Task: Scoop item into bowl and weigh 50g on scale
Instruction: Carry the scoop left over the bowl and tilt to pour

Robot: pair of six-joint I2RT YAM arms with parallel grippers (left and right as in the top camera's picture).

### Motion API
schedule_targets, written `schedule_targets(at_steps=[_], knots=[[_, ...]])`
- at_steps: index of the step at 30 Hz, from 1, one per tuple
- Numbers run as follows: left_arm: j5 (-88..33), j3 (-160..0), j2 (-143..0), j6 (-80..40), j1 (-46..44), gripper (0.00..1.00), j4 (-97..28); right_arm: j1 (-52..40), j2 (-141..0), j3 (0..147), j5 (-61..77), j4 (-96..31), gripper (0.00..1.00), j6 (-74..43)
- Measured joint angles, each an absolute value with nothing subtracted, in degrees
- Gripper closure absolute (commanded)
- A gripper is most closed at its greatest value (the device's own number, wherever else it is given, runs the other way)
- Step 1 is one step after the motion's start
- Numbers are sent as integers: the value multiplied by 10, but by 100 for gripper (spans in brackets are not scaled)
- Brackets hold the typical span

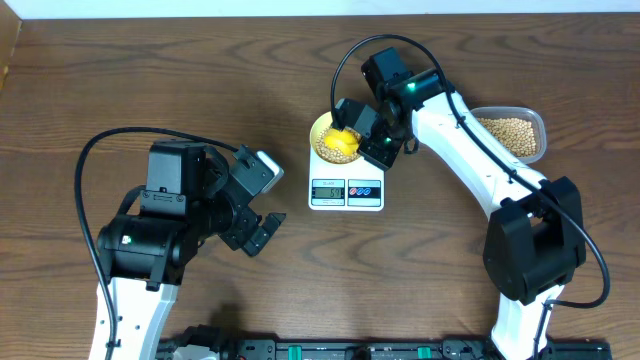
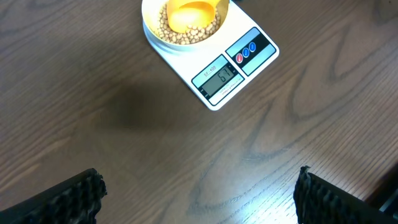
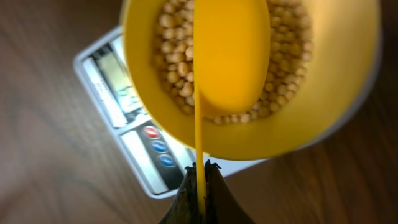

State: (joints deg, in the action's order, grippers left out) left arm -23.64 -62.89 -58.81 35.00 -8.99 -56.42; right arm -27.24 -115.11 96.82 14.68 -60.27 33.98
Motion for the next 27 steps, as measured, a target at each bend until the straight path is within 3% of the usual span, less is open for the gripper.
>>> schedule_targets(at_steps=[27], knots=[[-236,-629,-588,350,-90,1,-564,-135,-1151,968,475,-675,99,284]])
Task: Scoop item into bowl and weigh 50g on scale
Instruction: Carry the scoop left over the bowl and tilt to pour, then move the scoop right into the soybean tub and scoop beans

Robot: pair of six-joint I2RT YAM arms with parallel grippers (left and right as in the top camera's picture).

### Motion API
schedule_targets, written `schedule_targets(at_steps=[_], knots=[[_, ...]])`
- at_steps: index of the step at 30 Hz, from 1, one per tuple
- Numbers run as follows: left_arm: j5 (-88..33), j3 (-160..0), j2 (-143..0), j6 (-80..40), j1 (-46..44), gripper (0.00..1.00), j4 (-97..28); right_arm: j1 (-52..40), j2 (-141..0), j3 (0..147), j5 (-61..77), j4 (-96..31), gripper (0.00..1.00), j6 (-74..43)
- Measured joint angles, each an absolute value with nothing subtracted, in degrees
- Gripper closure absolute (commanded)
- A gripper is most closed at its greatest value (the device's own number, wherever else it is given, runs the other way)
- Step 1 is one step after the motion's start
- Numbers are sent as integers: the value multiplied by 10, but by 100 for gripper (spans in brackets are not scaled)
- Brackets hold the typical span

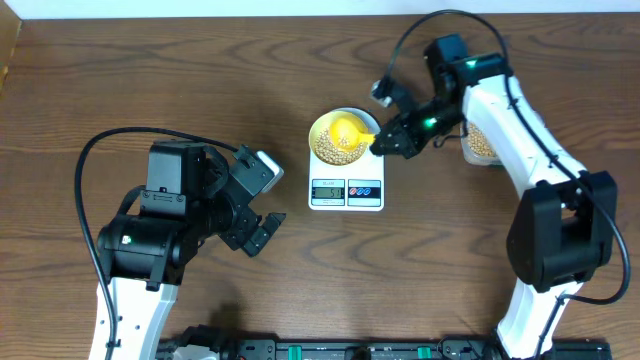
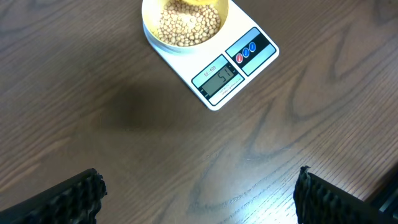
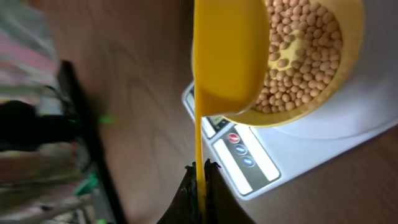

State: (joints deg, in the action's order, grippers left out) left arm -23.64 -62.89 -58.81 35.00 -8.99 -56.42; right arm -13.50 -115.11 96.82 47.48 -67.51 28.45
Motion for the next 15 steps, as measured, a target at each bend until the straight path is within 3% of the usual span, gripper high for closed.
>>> schedule_targets(at_steps=[7,15], knots=[[-236,-629,-588,350,-90,1,-564,-60,-1131,968,516,-735,99,279],[-236,-629,-588,350,-90,1,-564,48,-1035,968,418,-797,99,277]])
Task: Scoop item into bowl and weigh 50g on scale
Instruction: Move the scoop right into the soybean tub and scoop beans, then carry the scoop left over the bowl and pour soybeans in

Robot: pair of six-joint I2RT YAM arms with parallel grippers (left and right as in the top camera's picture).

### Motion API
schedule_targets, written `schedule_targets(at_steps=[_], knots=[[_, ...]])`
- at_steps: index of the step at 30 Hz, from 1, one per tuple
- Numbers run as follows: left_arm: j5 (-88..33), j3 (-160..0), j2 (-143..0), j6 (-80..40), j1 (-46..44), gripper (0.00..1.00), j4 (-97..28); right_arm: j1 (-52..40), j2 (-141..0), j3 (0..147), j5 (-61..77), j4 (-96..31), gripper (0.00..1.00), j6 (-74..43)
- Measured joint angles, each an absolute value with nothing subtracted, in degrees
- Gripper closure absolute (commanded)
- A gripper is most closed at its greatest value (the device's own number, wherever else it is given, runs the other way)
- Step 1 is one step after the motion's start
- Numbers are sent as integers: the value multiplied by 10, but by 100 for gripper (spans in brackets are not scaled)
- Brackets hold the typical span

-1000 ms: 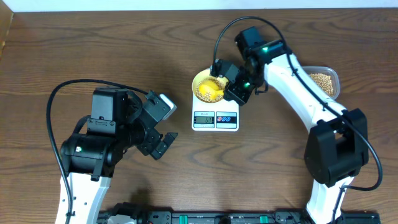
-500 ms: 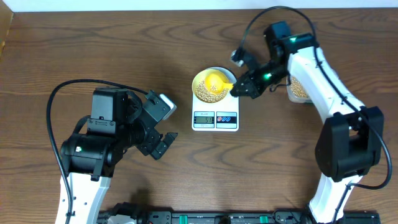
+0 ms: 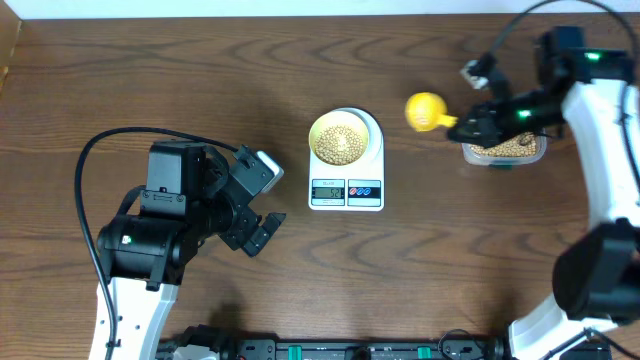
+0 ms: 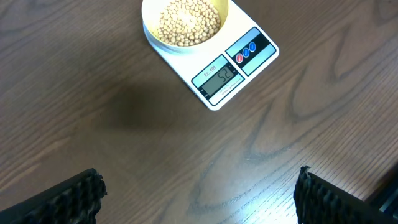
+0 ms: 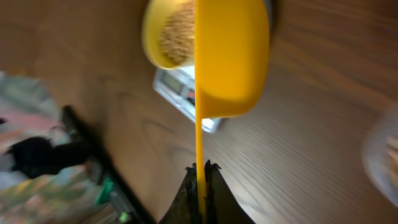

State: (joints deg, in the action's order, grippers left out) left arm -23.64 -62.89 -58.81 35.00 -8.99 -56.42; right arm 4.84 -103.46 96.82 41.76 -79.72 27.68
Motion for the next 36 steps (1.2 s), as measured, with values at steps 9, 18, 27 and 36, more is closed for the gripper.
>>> schedule_targets(at_steps=[9,18,27,36], knots=[[-236,-629,-588,350,-90,1,-564,115,-1006,968,246,-824,99,267],[-236,-629,-588,350,-90,1,-564,81,-1006,968,38,-796,98,199],[-236,-629,-588,350,-90,1,-564,-37,-1006,968,-193,-784,99,122],[-236,-629,-588,350,-90,1,-564,-55,-1010,968,-221,-692,99,107]])
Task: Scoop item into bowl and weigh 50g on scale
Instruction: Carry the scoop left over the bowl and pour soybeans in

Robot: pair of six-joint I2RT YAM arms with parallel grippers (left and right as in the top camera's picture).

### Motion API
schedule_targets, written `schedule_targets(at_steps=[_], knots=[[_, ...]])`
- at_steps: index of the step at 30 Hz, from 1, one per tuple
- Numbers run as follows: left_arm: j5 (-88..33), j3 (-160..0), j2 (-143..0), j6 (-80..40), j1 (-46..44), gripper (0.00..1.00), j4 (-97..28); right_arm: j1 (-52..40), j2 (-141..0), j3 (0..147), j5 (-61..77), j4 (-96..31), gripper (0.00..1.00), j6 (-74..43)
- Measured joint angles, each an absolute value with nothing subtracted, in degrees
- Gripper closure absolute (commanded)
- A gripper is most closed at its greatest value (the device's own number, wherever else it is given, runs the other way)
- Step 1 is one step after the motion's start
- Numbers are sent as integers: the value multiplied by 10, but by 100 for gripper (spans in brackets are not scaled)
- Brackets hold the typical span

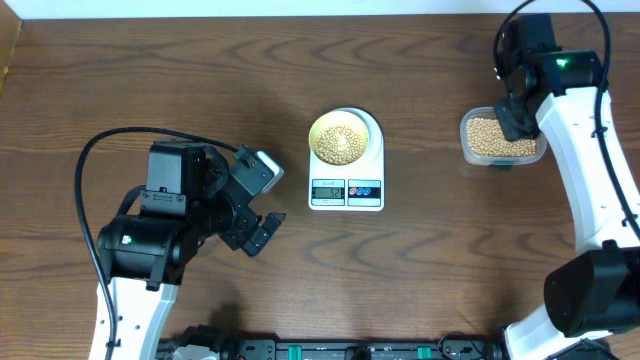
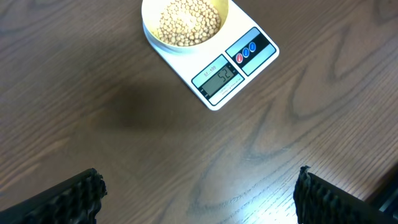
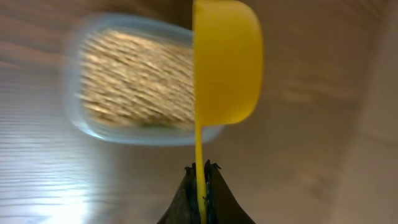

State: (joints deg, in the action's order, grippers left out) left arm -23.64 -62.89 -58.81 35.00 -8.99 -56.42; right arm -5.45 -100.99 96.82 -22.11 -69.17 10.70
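A yellow bowl (image 1: 343, 138) of pale beans stands on the white scale (image 1: 346, 192). In the left wrist view the scale's display (image 2: 222, 76) reads about 52. My right gripper (image 3: 200, 171) is shut on the thin handle of a yellow scoop (image 3: 227, 62), which hangs over the right end of the clear bean container (image 3: 134, 87). From overhead that gripper (image 1: 517, 118) is above the container (image 1: 495, 138), and the scoop is hidden under the arm. My left gripper (image 1: 262, 232) is open over bare table, left of the scale.
The container of beans sits at the right, well apart from the scale. The table's far edge runs just behind my right arm. A black rail lies along the near edge (image 1: 330, 350).
My right gripper has moved right with the scoop, from the gap between scale and container to over the container. The bowl, the scale reading and the left arm are unchanged.
First the scoop lay in the bowl among the beans, and the display read about 61. Then it was at the bowl's right rim and the reading had dropped. After that it was clear of the scale, then over the container. The left arm stayed put.
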Motion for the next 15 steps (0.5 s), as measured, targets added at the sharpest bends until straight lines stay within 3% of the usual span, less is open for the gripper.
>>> schedule_targets(at_steps=[6,15], knots=[[-236,-629,-588,350,-90,1,-564,-96,-1012,968,160,-583,99,208],[-236,-629,-588,350,-90,1,-564,-213,-1045,968,253,-553,99,260]])
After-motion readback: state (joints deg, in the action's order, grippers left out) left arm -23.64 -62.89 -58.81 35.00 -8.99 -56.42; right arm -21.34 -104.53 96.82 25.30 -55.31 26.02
